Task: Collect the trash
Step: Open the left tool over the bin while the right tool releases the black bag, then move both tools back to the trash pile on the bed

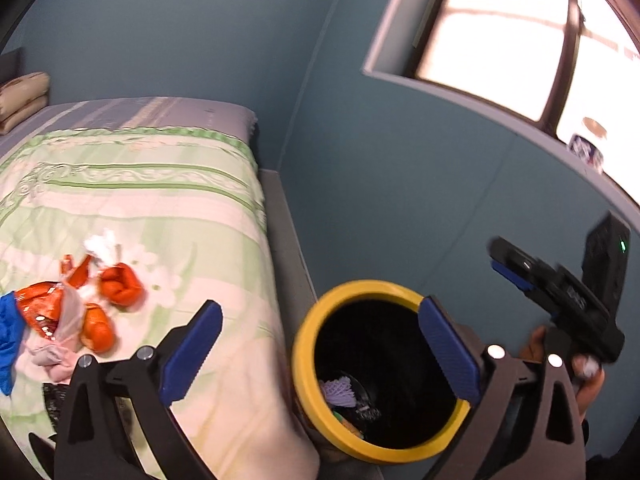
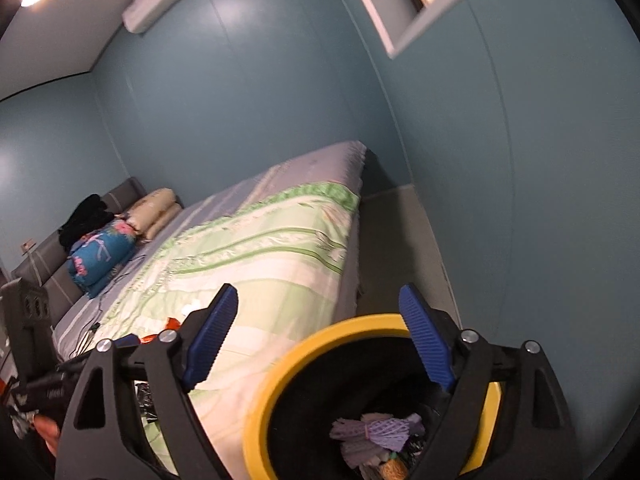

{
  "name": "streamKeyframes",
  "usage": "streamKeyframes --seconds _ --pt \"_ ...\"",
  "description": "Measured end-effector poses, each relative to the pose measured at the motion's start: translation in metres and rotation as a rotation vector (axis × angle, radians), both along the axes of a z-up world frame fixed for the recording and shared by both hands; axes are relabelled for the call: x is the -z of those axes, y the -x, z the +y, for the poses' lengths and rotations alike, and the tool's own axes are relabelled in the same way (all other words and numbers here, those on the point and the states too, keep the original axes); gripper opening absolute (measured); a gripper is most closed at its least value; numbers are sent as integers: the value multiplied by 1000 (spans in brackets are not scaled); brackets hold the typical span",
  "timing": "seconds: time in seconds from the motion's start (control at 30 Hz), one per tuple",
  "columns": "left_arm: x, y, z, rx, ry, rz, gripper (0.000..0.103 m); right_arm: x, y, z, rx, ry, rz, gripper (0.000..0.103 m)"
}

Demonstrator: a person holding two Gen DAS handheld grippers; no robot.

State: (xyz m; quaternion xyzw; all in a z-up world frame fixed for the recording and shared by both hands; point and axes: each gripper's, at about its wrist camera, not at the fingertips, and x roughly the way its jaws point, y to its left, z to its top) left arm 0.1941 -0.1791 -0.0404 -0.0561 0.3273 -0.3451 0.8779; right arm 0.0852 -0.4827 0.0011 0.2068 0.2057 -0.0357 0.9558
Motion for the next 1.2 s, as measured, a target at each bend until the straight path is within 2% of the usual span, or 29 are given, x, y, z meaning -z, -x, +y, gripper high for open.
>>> streamKeyframes --seconds 0.33,0.63,0.87,1.2 --pt "-31 -14 73 -150 13 -81 95 -22 3 39 -129 50 -136 92" --pt "-43 -19 142 -281 -12 -141 95 -32 -6 87 -262 80 -185 94" --pt "-30 -23 197 -412 1 -133 95 -27 -19 138 -393 127 -179 94" --pt "7 -35 259 -545 -18 -85 95 3 -39 226 -584 239 -103 94"
